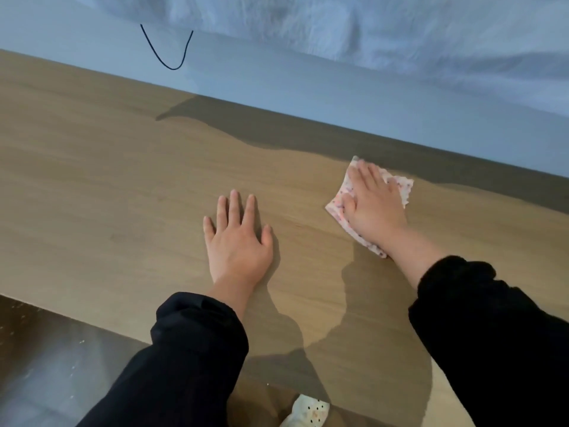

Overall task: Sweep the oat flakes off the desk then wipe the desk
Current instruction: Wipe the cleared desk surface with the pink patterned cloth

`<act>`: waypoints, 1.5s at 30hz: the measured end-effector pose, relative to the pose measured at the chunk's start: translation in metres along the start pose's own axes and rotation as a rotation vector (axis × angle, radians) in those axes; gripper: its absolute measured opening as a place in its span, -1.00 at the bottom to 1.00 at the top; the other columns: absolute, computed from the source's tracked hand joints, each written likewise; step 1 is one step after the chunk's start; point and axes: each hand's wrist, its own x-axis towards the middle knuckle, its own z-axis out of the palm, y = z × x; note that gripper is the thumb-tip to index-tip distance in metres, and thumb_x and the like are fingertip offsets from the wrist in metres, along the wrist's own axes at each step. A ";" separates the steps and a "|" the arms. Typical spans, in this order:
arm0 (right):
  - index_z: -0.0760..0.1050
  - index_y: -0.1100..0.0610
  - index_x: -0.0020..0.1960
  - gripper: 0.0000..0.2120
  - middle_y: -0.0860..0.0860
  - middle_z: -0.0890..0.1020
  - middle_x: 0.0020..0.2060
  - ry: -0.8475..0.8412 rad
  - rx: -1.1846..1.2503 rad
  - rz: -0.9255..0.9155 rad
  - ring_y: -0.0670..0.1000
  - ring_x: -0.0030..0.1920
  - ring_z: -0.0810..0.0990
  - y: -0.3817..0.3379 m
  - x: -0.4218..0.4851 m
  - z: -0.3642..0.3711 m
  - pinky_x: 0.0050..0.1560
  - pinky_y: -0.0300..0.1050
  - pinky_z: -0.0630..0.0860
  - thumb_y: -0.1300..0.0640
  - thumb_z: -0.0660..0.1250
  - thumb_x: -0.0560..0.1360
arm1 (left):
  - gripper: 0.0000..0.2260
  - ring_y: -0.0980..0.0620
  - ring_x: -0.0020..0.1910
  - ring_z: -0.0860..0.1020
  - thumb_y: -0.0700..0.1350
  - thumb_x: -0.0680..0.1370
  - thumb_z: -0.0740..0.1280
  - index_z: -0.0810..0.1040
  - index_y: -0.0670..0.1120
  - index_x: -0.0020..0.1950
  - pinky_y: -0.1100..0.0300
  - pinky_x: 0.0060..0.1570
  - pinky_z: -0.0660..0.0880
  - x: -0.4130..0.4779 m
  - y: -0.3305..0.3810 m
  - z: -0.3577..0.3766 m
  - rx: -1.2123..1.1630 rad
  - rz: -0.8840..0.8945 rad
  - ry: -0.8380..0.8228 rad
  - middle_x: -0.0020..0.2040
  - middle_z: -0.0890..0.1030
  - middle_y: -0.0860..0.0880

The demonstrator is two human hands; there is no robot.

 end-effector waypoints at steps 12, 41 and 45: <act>0.00 0.08 0.58 -0.25 0.00 0.03 0.58 -0.035 -0.019 -0.183 0.00 0.57 -0.02 -0.024 -0.002 0.003 0.50 0.15 -0.02 -0.30 -0.12 0.50 | -0.43 0.00 0.55 -0.24 0.16 0.60 -0.04 -0.08 0.08 0.59 -0.11 0.51 -0.18 0.000 0.002 -0.002 0.000 -0.013 -0.015 0.59 -0.15 0.00; 0.02 0.18 0.58 -0.28 0.12 0.10 0.56 -0.028 0.002 -0.254 0.10 0.56 0.05 -0.020 -0.047 0.011 0.49 0.22 0.03 -0.19 -0.18 0.53 | -0.44 -0.03 0.56 -0.10 0.13 0.60 0.05 0.06 0.05 0.58 -0.13 0.50 -0.10 0.000 0.002 0.000 0.001 -0.017 0.036 0.60 -0.02 -0.03; 0.10 0.15 0.57 -0.37 0.08 0.12 0.56 -0.097 -0.107 -0.719 0.07 0.56 0.07 -0.022 -0.135 0.031 0.50 0.15 -0.02 -0.16 -0.04 0.60 | -0.45 -0.02 0.56 -0.11 0.12 0.60 0.06 0.05 0.05 0.58 -0.12 0.50 -0.12 0.000 0.002 -0.001 0.001 -0.011 0.031 0.60 -0.03 -0.03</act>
